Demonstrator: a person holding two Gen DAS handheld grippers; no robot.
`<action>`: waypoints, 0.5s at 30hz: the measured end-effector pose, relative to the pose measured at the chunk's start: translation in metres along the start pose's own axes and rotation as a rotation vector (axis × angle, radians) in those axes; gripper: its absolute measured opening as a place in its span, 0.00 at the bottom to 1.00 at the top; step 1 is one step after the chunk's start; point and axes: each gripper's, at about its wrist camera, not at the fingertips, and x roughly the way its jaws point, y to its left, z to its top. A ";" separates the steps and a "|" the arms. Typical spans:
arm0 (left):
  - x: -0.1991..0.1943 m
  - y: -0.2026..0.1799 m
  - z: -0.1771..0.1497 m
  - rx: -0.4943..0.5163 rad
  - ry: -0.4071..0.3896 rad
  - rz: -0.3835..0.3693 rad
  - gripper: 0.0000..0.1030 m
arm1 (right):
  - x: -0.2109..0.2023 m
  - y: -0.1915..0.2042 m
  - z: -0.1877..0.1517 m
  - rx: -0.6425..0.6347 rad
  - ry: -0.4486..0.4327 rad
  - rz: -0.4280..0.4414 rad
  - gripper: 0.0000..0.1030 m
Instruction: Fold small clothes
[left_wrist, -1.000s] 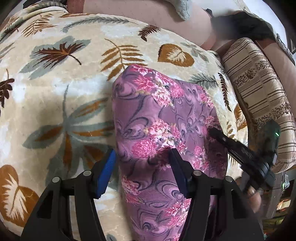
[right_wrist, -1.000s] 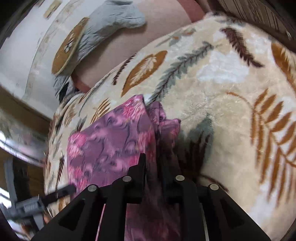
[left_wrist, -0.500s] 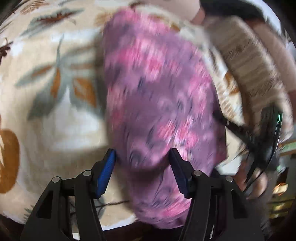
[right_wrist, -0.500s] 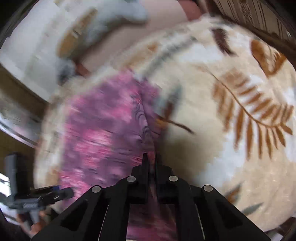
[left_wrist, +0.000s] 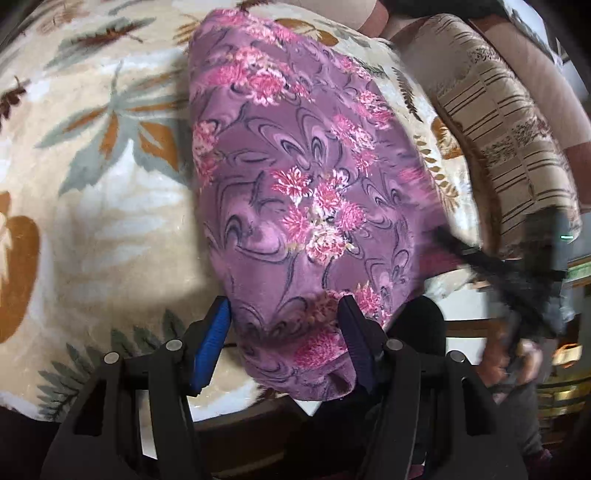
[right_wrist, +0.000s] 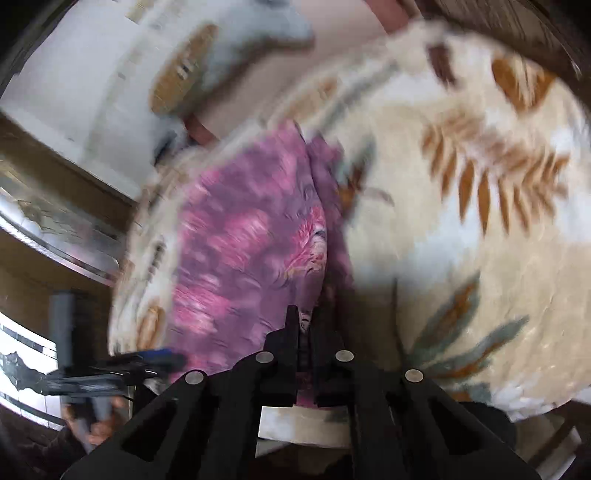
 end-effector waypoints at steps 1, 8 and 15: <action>0.001 -0.001 -0.002 0.008 -0.008 0.020 0.57 | -0.004 0.000 0.000 -0.001 -0.010 -0.015 0.04; 0.016 -0.007 -0.005 0.037 -0.005 0.072 0.57 | 0.036 -0.034 -0.015 0.105 0.143 -0.140 0.04; 0.011 -0.004 -0.001 0.016 -0.005 0.061 0.57 | 0.010 -0.004 0.012 0.070 0.048 -0.174 0.17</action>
